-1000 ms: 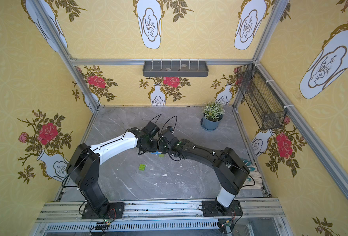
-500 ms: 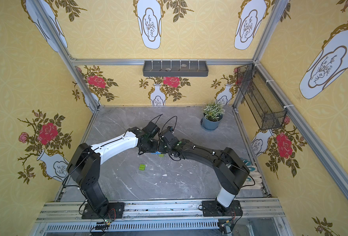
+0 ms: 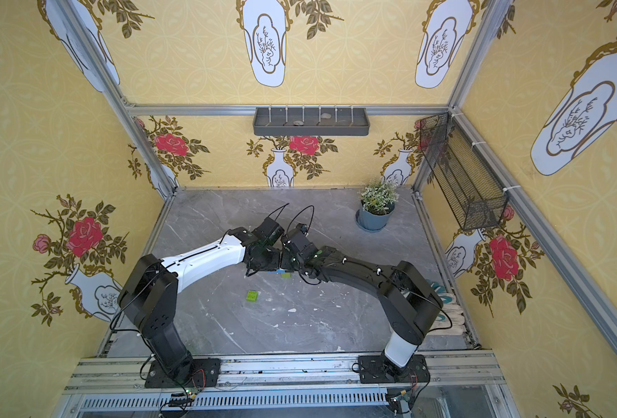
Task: Assemble the number 4 with lego
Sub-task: Assemble the lego brick with the lego brick.
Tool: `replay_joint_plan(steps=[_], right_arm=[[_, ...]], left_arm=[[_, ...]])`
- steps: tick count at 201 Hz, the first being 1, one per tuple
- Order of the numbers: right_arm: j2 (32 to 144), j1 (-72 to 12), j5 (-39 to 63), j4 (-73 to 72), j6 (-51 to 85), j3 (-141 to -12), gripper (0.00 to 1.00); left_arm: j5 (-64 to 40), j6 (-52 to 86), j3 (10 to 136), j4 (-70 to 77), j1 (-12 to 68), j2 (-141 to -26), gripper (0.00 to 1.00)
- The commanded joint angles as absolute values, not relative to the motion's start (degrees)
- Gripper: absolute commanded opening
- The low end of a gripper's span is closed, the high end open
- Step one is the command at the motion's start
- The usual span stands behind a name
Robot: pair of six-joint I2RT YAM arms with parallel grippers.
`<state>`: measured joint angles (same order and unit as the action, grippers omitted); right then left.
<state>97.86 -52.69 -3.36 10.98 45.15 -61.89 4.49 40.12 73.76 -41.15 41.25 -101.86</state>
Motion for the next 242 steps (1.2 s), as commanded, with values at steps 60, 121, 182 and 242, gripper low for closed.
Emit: replay_joint_plan(steps=[60, 121, 182, 242], right_arm=[[99.82, -52.74, -0.58, 34.09, 44.95, -59.24, 0.14], [99.84, -52.75, -0.62, 34.19, 44.99, -59.3, 0.14], [99.71, -52.8, -0.66, 34.37, 44.91, -59.37, 0.14], [99.93, -52.75, -0.69, 34.45, 44.91, -59.48, 0.14]], left_arm=[[5.28, 40.5, 72.77, -41.99, 41.26, -101.04, 0.5], [5.81, 40.61, 72.88, -42.58, 41.24, -98.56, 0.54], [5.59, 40.86, 72.69, -42.0, 41.04, -99.75, 0.39], [4.99, 41.28, 71.98, -40.61, 41.04, -100.02, 0.3]])
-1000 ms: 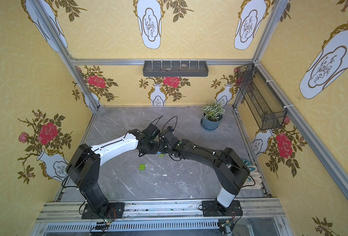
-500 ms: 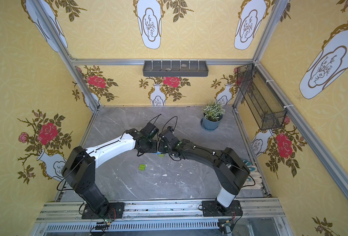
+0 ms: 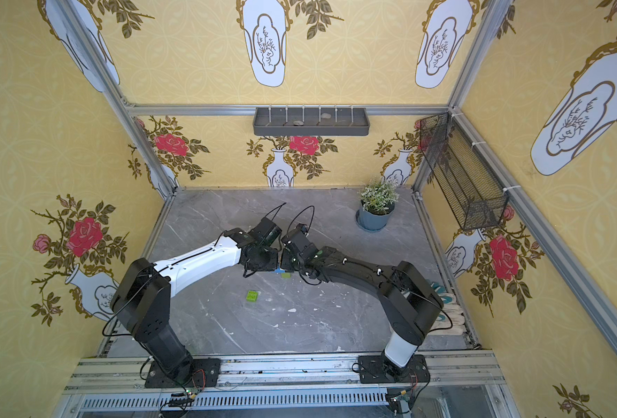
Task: Assemble the number 4 with lego
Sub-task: Assemble the lego brick with the lego brick.
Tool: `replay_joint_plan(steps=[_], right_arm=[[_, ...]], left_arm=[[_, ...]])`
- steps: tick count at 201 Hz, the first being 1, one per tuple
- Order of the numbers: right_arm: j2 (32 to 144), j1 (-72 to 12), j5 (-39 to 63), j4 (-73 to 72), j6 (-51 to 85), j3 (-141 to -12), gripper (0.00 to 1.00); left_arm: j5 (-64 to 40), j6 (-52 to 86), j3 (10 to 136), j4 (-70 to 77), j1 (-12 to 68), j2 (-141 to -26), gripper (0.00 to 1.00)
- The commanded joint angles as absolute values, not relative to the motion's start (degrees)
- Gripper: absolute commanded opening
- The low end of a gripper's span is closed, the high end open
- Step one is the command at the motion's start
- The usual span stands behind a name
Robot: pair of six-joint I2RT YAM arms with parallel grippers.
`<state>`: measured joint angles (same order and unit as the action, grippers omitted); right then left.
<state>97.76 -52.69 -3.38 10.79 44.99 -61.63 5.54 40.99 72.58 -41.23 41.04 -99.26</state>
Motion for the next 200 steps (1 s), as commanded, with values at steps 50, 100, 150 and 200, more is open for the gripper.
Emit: replay_joint_plan(steps=[50, 100, 150, 200], right_arm=[[100.29, -52.8, -0.64, 34.63, 44.82, -59.7, 0.14], [100.41, -52.74, -0.35, 34.38, 44.67, -59.63, 0.14], [100.02, -52.74, -0.37, 34.45, 44.39, -59.61, 0.14], [99.86, -52.66, -0.52, 34.45, 44.41, -59.65, 0.14]], left_arm=[[4.02, 40.96, 73.35, -41.41, 41.04, -100.63, 0.24], [3.97, 40.9, 74.09, -42.0, 41.04, -99.68, 0.24], [4.07, 40.89, 74.69, -42.02, 41.04, -100.43, 0.24], [4.45, 40.51, 75.35, -43.07, 41.07, -101.61, 0.21]])
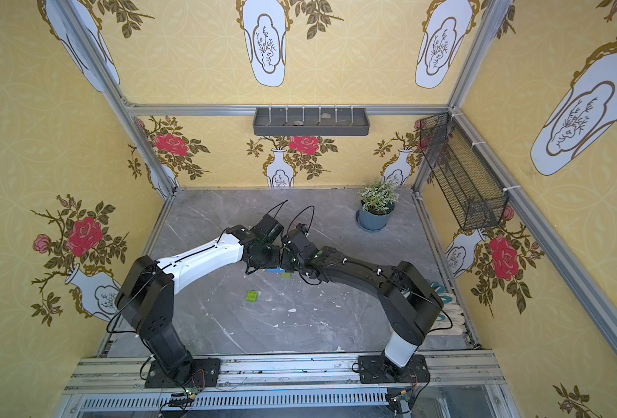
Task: Assemble the number 4 with lego
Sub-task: Assemble the lego brick with the lego brick.
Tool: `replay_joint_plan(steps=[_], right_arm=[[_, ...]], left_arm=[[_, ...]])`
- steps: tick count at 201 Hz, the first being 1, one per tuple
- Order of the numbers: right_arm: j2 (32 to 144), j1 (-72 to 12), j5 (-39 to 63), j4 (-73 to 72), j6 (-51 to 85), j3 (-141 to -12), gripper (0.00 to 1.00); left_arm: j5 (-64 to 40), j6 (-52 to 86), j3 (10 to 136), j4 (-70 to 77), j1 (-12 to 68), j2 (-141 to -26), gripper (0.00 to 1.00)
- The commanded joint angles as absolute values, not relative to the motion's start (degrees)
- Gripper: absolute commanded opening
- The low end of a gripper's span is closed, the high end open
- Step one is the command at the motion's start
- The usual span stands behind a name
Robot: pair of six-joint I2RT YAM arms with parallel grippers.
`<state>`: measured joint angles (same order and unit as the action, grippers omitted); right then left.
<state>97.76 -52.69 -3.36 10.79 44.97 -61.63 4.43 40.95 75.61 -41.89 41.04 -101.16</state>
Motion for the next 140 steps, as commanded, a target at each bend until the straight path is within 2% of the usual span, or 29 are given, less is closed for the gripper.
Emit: replay_joint_plan(steps=[1, 140], right_arm=[[99.85, -52.7, -0.48, 34.45, 44.44, -59.62, 0.14], [100.24, -52.56, -0.29, 33.49, 44.47, -58.88, 0.14]], left_arm=[[4.47, 40.51, 75.29, -43.11, 41.1, -101.56, 0.21], [4.71, 39.68, 74.97, -44.43, 41.05, -102.11, 0.19]])
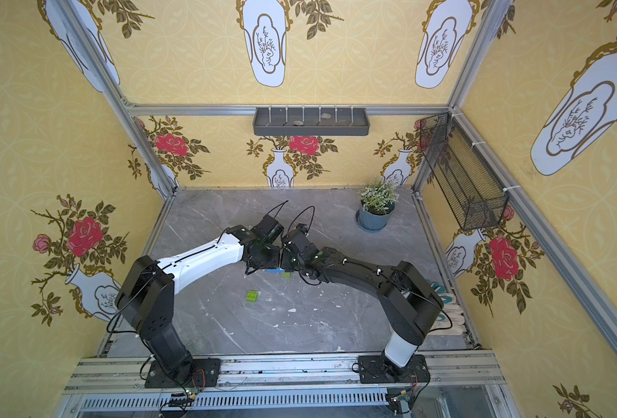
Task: Assemble the number 4 with lego
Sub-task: Assemble the lego brick with the lego brick.
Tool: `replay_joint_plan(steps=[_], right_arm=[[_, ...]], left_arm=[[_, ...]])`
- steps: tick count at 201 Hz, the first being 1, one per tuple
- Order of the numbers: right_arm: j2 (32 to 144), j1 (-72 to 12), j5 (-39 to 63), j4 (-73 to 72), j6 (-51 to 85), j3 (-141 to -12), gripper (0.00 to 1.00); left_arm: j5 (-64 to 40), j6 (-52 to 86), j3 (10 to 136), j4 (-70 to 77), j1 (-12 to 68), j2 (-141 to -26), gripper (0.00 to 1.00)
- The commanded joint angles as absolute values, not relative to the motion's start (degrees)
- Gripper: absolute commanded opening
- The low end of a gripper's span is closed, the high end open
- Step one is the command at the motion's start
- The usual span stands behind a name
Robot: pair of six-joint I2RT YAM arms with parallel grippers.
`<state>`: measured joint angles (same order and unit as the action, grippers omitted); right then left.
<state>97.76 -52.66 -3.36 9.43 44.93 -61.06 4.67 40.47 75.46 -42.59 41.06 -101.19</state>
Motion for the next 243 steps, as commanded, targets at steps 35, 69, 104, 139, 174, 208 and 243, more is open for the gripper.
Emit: replay_joint_plan(steps=[35, 69, 104, 139, 174, 208, 243], right_arm=[[100.14, -52.56, -0.26, 33.4, 44.48, -58.61, 0.14], [100.46, -52.56, -0.09, 33.27, 44.43, -58.72, 0.14], [100.41, -52.56, -0.1, 33.57, 44.38, -59.09, 0.14], [100.41, -52.6, -0.05, 33.54, 44.29, -58.9, 0.14], [100.26, -52.56, -0.07, 33.49, 44.21, -58.84, 0.13], [100.2, -52.47, -0.15, 33.6, 44.21, -58.62, 0.13], [100.2, -52.45, -0.03, 33.49, 44.23, -58.68, 0.13]], left_arm=[[4.68, 40.04, 74.6, -44.77, 41.22, -100.1, 0.17], [5.01, 39.55, 74.38, -45.24, 41.17, -100.14, 0.17], [4.91, 39.8, 73.57, -43.69, 41.11, -100.73, 0.18], [5.27, 39.55, 74.68, -43.88, 40.89, -101.26, 0.19], [4.97, 39.55, 75.59, -44.39, 40.68, -102.96, 0.18], [4.08, 37.77, 75.59, -44.76, 40.78, -103.77, 0.18], [4.26, 37.96, 74.85, -44.68, 40.72, -104.15, 0.3]])
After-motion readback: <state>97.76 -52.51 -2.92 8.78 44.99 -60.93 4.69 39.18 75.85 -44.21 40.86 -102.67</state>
